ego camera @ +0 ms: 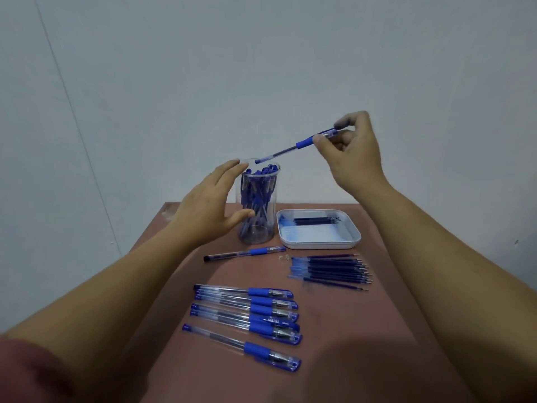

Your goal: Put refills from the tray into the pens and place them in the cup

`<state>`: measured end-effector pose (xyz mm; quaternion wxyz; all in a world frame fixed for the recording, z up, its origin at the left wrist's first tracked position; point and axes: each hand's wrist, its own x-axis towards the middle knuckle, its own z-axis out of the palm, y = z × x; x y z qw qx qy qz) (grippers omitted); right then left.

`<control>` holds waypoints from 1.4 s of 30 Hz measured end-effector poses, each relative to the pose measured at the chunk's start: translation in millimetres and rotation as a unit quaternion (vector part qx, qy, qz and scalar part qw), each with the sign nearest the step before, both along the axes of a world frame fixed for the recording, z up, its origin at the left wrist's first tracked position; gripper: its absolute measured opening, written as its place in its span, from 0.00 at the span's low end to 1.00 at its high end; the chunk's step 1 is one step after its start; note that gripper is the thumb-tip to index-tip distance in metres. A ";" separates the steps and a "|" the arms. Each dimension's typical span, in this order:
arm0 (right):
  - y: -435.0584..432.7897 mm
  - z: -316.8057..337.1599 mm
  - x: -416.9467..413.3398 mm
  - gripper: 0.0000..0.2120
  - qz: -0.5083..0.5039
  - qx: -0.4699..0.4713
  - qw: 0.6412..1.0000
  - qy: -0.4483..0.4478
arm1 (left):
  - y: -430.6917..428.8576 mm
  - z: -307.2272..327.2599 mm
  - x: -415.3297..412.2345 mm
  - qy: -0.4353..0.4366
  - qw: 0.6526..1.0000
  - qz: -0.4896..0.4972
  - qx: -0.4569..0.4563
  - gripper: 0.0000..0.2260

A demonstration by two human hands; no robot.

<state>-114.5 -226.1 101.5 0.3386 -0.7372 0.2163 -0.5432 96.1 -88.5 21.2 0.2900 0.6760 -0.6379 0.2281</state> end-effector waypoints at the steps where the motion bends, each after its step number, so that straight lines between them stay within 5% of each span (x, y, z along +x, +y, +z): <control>1: -3.4 -0.1 6.2 0.14 -0.002 -0.010 1.000 0.019 | -2.0 -2.0 0.0 0.003 1.000 -0.006 -0.009 0.38; 11: -6.0 -17.8 58.7 0.03 0.019 -0.111 0.976 0.189 | -9.4 -11.6 3.9 0.045 0.997 -0.043 -0.037 0.38; 14: -8.8 -30.8 60.1 0.11 0.023 -0.148 0.956 0.253 | -10.2 -12.4 4.8 0.055 0.996 -0.050 -0.044 0.37; 21: 3.9 -34.8 43.5 0.14 0.014 -0.167 0.955 0.245 | -4.6 -7.8 -2.7 0.076 0.997 -0.026 -0.007 0.39; 25: 19.2 -53.1 22.3 0.08 0.008 -0.154 0.964 0.217 | 23.3 -2.7 -26.2 0.071 0.997 0.029 0.022 0.38; 29: 21.7 -89.0 6.2 0.08 0.051 -0.186 0.911 0.364 | 66.3 -16.0 -57.1 0.121 0.980 -0.074 0.142 0.28; 34: 27.5 -108.0 8.5 0.15 0.034 -0.245 0.846 0.473 | 88.2 -43.3 -71.8 0.102 0.931 -0.137 0.322 0.39; 38: 33.5 -110.6 15.7 0.17 -0.011 -0.284 0.808 0.515 | 90.4 -49.5 -73.6 0.068 0.933 -0.110 0.335 0.43; 42: 36.7 -112.9 15.5 0.14 -0.019 -0.292 0.811 0.507 | 89.6 -53.6 -76.4 0.053 0.938 -0.094 0.329 0.42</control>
